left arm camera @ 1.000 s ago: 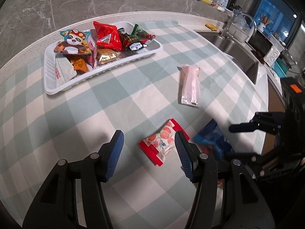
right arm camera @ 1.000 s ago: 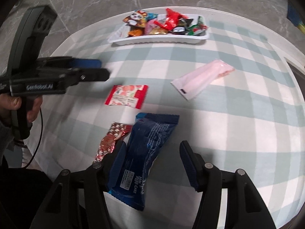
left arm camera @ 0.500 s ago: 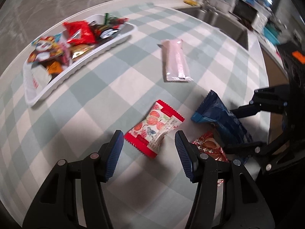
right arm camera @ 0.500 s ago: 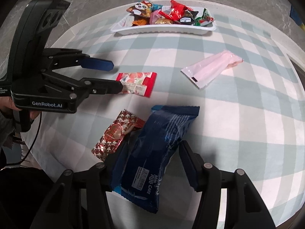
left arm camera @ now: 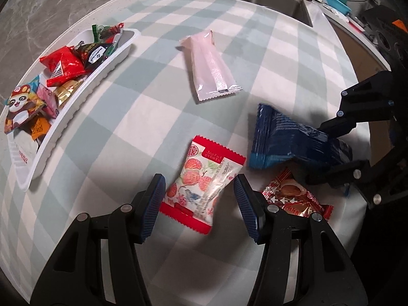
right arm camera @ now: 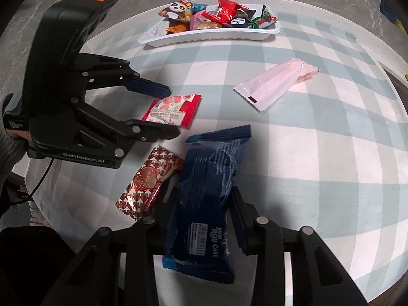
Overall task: Organize snacks
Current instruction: 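Grasp the red-white candy with the left tool while the right tool grasps the blue cake packet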
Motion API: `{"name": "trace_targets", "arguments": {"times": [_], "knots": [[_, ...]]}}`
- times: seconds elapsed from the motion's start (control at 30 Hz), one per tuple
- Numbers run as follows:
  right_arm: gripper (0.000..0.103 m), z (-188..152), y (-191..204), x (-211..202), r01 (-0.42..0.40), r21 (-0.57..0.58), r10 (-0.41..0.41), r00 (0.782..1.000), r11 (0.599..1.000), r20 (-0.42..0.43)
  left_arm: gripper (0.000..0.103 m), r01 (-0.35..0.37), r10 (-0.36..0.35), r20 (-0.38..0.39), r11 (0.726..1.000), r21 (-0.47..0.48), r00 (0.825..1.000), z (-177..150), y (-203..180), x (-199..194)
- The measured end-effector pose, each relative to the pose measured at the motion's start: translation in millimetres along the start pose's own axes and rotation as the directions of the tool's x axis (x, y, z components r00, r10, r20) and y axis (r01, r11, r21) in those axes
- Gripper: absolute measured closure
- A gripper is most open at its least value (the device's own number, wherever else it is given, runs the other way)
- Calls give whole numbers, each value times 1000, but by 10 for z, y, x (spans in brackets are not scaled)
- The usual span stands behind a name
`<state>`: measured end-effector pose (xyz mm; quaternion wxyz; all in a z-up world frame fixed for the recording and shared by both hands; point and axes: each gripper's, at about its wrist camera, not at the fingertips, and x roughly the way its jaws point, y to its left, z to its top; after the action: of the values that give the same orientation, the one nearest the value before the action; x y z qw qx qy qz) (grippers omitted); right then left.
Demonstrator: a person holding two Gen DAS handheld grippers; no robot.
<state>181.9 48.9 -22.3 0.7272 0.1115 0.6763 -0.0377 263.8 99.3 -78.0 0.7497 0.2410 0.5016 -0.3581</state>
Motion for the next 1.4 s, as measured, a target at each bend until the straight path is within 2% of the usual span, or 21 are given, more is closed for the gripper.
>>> {"name": "trace_targets", "arguments": {"times": [0.13,0.23,0.4,0.6,0.77,1.1,1.27,1.4], "knots": [[68,6,-37,1,-5,7,5,1000,1000,3,51,18,-18,3,1000,6,1000,0,13,6],[68,12,-56,2,-11,12,11,1000,1000,5,70,26,-27,16,1000,14,1000,-10,9,-15],[70,25,-125,0,-34,35,34,999,999,8,72,53,-53,31,999,-7,998,-50,5,-46],[73,31,-240,-16,-83,80,82,996,993,19,73,117,-111,63,988,-98,992,-118,89,-98],[73,34,-350,-48,-142,134,138,990,981,37,73,169,-150,113,968,-184,982,-193,198,-204],[73,116,-486,-126,-241,227,229,970,944,80,73,209,-157,195,935,-285,968,-315,412,-462],[74,249,-527,-153,-278,248,259,960,928,106,73,212,-143,224,921,-326,964,-326,547,-574],[74,359,-572,-195,-300,257,276,953,918,128,73,228,-133,263,900,-372,956,-323,700,-677]]}}
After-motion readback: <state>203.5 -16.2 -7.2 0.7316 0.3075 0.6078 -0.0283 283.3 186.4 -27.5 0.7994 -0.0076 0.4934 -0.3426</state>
